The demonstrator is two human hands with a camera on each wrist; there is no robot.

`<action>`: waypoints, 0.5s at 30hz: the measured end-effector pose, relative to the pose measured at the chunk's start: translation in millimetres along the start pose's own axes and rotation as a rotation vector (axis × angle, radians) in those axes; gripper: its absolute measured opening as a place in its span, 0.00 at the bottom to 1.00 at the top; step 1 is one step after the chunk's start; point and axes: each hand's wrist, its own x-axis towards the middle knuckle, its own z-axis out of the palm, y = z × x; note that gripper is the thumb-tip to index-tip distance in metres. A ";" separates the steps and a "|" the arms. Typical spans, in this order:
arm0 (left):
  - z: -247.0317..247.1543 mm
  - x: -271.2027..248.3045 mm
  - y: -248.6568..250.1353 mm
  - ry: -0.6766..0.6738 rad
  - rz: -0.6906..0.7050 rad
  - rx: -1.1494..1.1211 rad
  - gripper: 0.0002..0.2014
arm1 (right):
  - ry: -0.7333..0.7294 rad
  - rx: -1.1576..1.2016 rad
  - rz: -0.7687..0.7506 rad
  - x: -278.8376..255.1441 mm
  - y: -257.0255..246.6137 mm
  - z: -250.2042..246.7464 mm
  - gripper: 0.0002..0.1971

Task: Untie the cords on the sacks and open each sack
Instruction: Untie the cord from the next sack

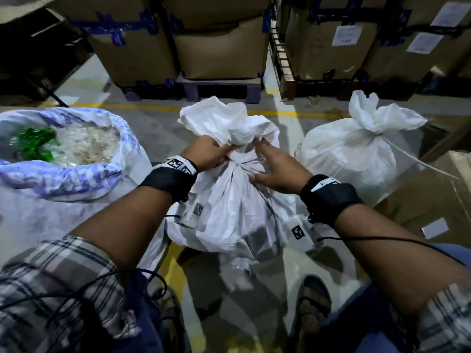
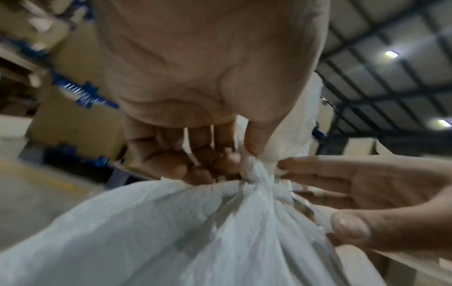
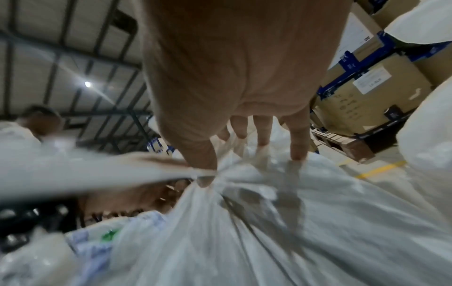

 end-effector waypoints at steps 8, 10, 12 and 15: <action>-17.6 -23.2 36.2 0.085 0.655 0.039 0.07 | 0.053 0.010 0.004 5.2 0.4 8.0 0.41; -13.2 -21.9 31.8 0.068 0.729 0.104 0.16 | 0.039 0.018 0.030 4.0 3.1 10.1 0.42; -11.1 -15.8 21.5 0.095 0.643 0.308 0.29 | 0.031 0.028 0.072 2.8 4.6 11.2 0.42; -8.7 -4.6 2.5 0.057 0.435 0.476 0.36 | 0.016 0.004 0.106 1.0 4.2 12.1 0.38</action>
